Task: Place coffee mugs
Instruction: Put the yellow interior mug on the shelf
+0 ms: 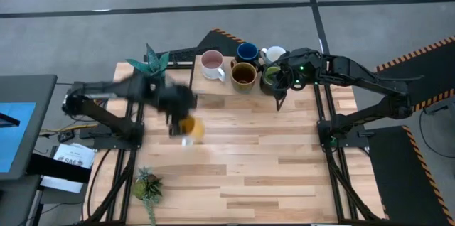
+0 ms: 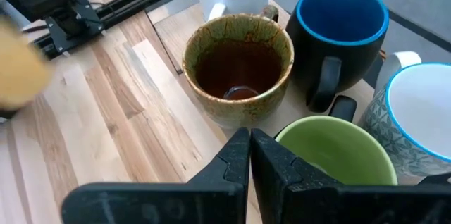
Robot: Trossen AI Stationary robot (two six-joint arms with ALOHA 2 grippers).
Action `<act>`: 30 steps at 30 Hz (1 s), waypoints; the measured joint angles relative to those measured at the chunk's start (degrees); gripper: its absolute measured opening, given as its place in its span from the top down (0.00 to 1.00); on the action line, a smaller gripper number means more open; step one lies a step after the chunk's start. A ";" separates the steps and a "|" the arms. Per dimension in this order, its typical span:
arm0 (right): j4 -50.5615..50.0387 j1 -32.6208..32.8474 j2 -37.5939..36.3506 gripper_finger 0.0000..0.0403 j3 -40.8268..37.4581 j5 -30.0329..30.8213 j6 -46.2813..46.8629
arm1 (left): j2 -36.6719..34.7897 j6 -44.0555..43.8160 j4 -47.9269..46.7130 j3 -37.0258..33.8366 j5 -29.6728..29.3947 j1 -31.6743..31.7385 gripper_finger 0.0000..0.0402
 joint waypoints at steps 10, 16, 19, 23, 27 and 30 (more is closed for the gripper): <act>0.05 0.00 2.38 0.90 0.03 0.02 1.37 | 12.40 16.42 -4.54 20.62 0.78 23.96 1.00; 0.37 0.00 3.24 0.90 -0.04 0.04 2.04 | 18.81 19.59 -4.09 23.86 1.51 28.98 1.00; 0.79 0.00 3.14 0.90 -0.01 0.05 2.04 | 21.07 20.65 -5.15 23.86 1.68 30.00 1.00; 0.99 0.00 2.43 0.90 -0.02 0.07 2.02 | 22.83 21.05 -4.19 23.86 1.53 30.60 1.00; 1.10 0.00 1.12 0.90 -0.07 0.07 2.00 | 23.73 21.26 -2.07 23.86 1.47 31.28 1.00; 2.12 0.44 -0.14 0.90 0.04 0.07 2.22 | 23.76 21.70 -1.76 23.86 1.21 31.87 1.00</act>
